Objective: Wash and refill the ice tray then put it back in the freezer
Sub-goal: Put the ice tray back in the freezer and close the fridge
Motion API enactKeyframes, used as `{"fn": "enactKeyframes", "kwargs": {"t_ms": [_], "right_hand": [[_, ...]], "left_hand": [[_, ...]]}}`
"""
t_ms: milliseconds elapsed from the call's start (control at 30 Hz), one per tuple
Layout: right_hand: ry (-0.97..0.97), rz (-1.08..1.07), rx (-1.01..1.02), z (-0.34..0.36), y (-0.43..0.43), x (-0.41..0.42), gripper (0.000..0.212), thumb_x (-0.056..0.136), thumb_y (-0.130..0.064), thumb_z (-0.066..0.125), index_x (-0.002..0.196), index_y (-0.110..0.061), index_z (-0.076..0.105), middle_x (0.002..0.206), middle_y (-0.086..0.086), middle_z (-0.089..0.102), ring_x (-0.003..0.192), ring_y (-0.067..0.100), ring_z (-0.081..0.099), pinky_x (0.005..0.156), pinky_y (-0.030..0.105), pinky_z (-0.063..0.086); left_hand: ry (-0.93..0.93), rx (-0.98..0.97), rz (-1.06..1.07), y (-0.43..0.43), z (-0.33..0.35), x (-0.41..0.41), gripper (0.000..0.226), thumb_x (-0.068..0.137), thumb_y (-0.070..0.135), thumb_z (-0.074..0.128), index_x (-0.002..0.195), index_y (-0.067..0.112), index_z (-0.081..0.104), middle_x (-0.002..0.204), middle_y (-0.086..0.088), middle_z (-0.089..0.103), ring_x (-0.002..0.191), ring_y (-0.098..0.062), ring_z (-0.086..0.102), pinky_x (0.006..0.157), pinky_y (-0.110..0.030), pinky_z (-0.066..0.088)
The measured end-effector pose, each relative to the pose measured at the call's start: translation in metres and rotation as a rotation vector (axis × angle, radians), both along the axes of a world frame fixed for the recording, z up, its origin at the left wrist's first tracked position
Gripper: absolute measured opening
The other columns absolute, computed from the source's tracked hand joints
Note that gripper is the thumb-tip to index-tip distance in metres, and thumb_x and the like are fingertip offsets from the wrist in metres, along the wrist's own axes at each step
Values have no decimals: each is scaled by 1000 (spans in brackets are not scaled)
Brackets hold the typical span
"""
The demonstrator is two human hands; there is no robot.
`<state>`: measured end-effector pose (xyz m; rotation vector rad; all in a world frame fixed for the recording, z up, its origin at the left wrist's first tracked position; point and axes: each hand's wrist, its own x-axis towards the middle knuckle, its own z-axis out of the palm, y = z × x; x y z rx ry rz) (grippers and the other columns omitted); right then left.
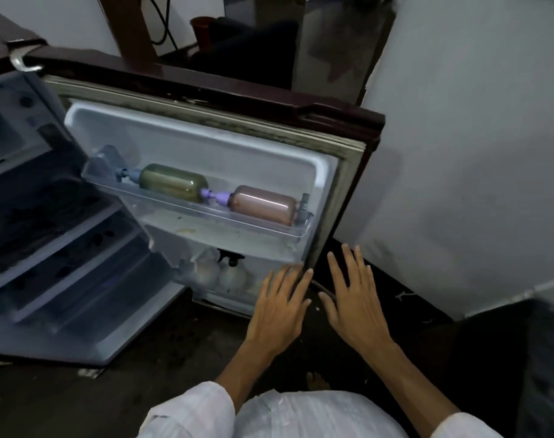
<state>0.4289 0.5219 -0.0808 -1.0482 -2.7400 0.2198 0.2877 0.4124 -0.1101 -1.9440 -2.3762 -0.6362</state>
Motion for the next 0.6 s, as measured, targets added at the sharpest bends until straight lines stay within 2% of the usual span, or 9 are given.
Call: {"fn": "enactKeyframes", "kwargs": {"t_ms": [200, 300, 433, 500, 567, 600], "right_hand": [[147, 219, -29, 14, 68, 4, 74, 91, -23, 66, 153, -22, 27, 161, 22, -2, 150, 35, 0, 118, 54, 21], [204, 325, -47, 19, 94, -1, 63, 90, -21, 68, 145, -18, 39, 161, 24, -1, 150, 36, 5, 119, 49, 19], [248, 494, -124, 25, 116, -11, 48, 89, -16, 67, 133, -17, 48, 161, 24, -2, 151, 33, 2, 120, 47, 20], [296, 547, -199, 28, 121, -14, 42, 87, -9, 65, 126, -17, 51, 162, 20, -3, 152, 25, 2, 120, 31, 20], [373, 536, -299, 35, 123, -14, 38, 84, 1, 61, 117, -14, 57, 163, 16, 2, 149, 5, 4, 112, 9, 17], [416, 528, -338, 37, 123, -13, 37, 81, 7, 59, 113, -11, 58, 162, 17, 9, 146, -4, 7, 108, 3, 18]], "left_hand": [[-52, 61, 141, 39, -9, 36, 48, 97, 26, 50, 143, 13, 45, 142, -8, 51, 129, -25, 50, 104, -43, 45], [-61, 99, 202, 54, -8, 49, 46, 95, 25, 55, 139, 12, 48, 138, -9, 54, 126, -24, 52, 105, -42, 45], [-83, 144, 257, 70, 0, 63, 43, 94, 23, 59, 134, 10, 51, 134, -10, 56, 122, -24, 55, 106, -38, 44], [-97, 160, 282, 77, 3, 68, 43, 94, 21, 58, 134, 9, 51, 134, -11, 56, 121, -25, 55, 106, -38, 44], [-143, 185, 310, 81, 7, 72, 44, 93, 18, 59, 135, 8, 50, 134, -11, 55, 121, -25, 55, 105, -37, 44], [-164, 197, 325, 82, 9, 74, 45, 93, 16, 60, 136, 8, 50, 135, -11, 55, 121, -24, 55, 105, -37, 45]]}}
